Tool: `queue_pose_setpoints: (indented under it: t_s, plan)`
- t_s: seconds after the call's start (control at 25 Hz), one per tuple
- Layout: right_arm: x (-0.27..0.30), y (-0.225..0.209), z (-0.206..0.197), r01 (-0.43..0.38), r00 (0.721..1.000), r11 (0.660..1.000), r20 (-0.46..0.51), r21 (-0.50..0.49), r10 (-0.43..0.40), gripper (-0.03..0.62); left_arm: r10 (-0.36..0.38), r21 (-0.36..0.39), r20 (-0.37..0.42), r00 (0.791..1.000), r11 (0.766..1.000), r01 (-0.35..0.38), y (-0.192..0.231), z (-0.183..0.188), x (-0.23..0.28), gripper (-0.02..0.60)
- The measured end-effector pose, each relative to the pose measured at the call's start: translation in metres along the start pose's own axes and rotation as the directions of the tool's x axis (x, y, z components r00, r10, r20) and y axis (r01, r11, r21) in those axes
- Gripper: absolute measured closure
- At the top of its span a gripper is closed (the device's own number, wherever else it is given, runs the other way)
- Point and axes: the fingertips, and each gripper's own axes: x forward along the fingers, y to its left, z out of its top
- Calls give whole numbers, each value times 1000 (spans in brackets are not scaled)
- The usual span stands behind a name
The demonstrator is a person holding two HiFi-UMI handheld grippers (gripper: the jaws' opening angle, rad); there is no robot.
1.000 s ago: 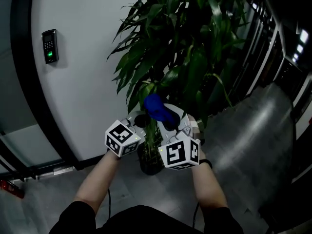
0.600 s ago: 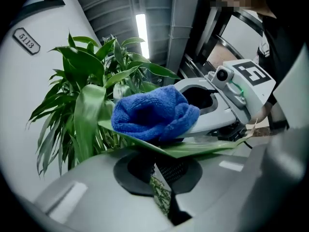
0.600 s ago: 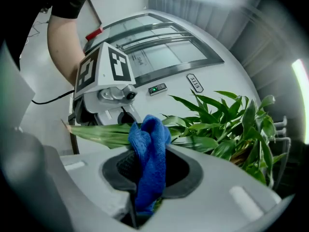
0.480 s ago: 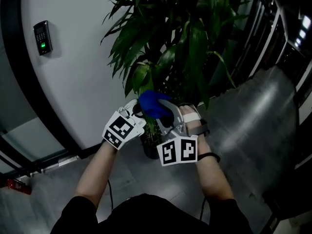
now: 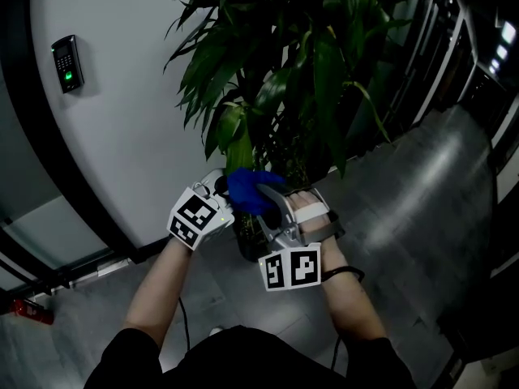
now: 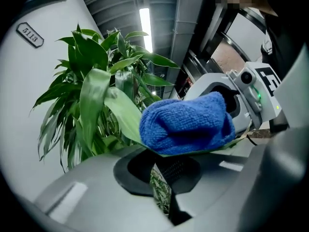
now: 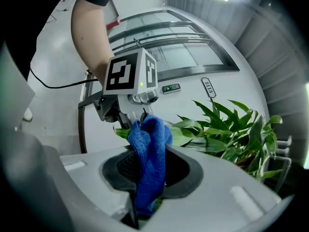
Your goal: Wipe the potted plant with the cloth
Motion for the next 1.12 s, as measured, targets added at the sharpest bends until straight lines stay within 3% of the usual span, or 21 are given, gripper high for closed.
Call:
queue_pose_setpoints:
  t_s: [0.44,0.64,0.72,0.92,1.04,1.12]
  plan:
    - [-17,42,-11,-69,998,996,-6,62,69,503,70,-122,-10,998,990,-70,12,-23,2,575]
    - [-22,92,-21,-146,989,980,4,134,147,503,117,-252,7,993,961,-111,10,-35,-20,575]
    - [-26,111,-31,-181,983,968,11,176,182,503,146,-264,-10,989,954,-143,5,-47,-27,575]
    - [-30,118,-49,-203,979,890,68,409,193,503,195,-260,-48,980,944,-201,-4,-68,-47,575]
    - [-27,100,-61,-174,985,838,97,518,144,503,249,-255,-48,967,933,-253,0,-65,-60,575]
    - [-30,88,-71,-145,989,784,121,604,90,503,287,-247,-48,957,925,-289,-1,-62,-72,575]
